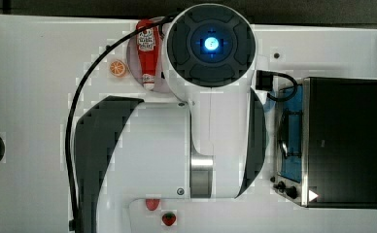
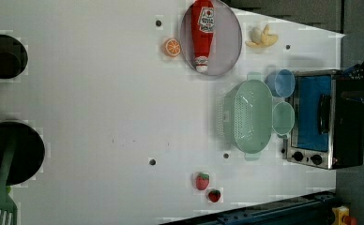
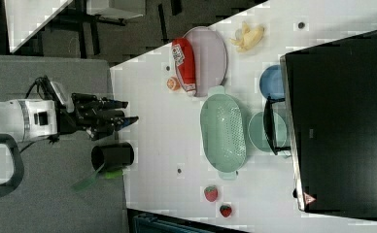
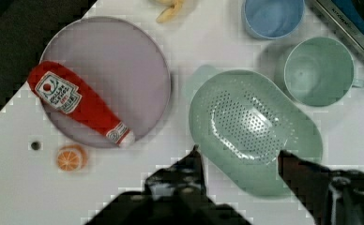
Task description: Drag strainer right to left.
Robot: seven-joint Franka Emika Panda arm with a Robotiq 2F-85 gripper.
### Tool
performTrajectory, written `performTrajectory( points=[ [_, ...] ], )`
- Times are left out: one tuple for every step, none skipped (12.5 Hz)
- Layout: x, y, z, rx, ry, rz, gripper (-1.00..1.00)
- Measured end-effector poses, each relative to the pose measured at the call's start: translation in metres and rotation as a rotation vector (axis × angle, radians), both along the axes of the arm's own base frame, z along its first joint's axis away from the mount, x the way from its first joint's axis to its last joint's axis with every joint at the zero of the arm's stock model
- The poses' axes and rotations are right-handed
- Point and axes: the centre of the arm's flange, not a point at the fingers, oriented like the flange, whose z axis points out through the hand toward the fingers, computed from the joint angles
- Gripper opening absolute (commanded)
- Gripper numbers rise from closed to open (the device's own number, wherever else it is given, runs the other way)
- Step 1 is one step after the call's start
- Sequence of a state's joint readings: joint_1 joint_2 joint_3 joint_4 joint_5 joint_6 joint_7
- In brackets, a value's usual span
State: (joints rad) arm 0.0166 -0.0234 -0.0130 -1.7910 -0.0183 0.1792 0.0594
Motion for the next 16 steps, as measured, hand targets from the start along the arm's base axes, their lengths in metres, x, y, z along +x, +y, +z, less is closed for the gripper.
performTrajectory(
  points=[
    [-0.04,-0.006,-0.005,-0.003,0.116,-0.01,0.6],
    [-0.083,-0.013,0.002,-0.004,0.188,-0.024,0.82],
    [-0.115,-0.02,0.02,0.006,0.19,-0.039,0.99],
    [-0.134,-0.026,0.05,0.006,0.124,-0.05,1.0],
    [-0.147,-0.031,0.079,0.013,0.044,-0.055,1.0],
    [-0.158,-0.033,0.102,0.023,-0.008,-0.058,1.0],
    [-0.163,-0.038,0.117,0.015,-0.061,-0.064,1.0],
    [-0.161,-0.043,0.121,0.006,-0.112,-0.071,1.0],
    [-0.152,-0.048,0.118,0.01,-0.14,-0.079,1.0],
    [-0.136,-0.051,0.104,0.009,-0.15,-0.084,1.0],
    [-0.118,-0.052,0.071,0.015,-0.121,-0.087,1.0],
    [-0.103,-0.053,0.025,0.013,-0.063,-0.092,1.0],
    [-0.092,-0.052,-0.028,0.001,-0.003,-0.1,1.0],
    [-0.083,-0.052,-0.079,-0.005,0.025,-0.13,1.0],
    [-0.08,-0.05,-0.13,0.001,0.063,-0.179,1.0],
    [-0.084,-0.045,-0.174,-0.008,0.119,-0.222,1.0]
  ],
)
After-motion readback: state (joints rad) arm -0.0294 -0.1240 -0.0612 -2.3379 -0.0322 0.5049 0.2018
